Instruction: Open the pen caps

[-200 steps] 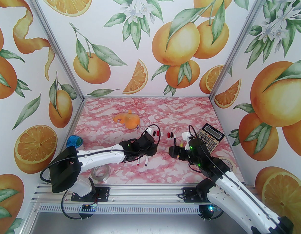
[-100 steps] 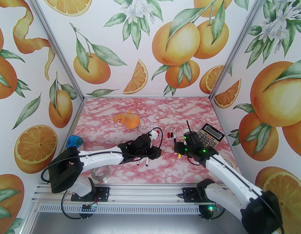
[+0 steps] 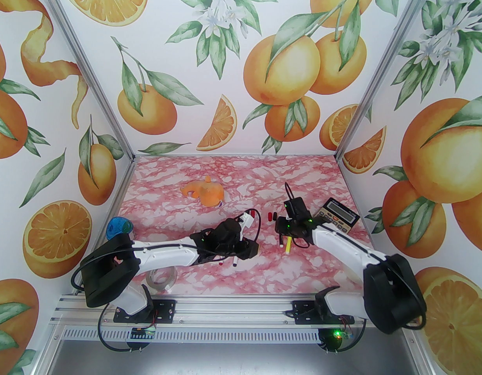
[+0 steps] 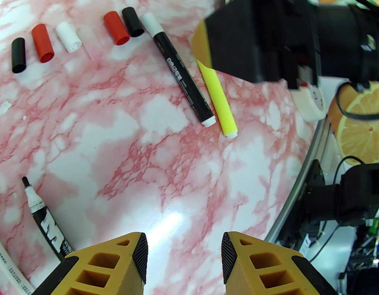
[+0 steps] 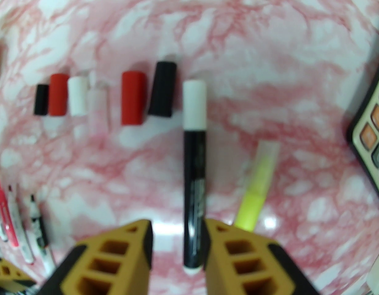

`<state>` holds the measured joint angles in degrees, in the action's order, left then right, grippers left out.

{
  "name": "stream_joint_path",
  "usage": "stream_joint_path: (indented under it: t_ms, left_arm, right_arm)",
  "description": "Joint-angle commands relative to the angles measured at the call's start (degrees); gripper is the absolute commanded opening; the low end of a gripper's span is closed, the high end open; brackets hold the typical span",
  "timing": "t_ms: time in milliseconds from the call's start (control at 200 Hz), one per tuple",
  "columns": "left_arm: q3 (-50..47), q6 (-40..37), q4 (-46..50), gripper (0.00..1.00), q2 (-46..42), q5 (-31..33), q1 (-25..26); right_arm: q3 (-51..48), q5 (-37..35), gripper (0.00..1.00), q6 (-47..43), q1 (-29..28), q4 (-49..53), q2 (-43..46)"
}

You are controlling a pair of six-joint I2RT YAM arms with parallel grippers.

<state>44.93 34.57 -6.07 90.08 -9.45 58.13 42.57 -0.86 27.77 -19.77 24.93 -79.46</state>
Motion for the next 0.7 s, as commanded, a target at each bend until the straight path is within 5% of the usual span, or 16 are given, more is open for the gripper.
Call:
stream_joint_path:
  t_ms: [0, 695]
  left_arm:
    - [-1.7, -1.6, -2.6, 0.45, -3.9, -0.7, -0.2]
    - [-4.8, -1.9, -3.3, 0.45, -8.3, -0.1, -1.0]
  right_arm:
    - [2.5, -3.3, 0.32, -1.0, 0.3, -2.1, -2.7]
    - [4.2, -5.9, 0.27, -0.7, 0.3, -5.2, -12.5]
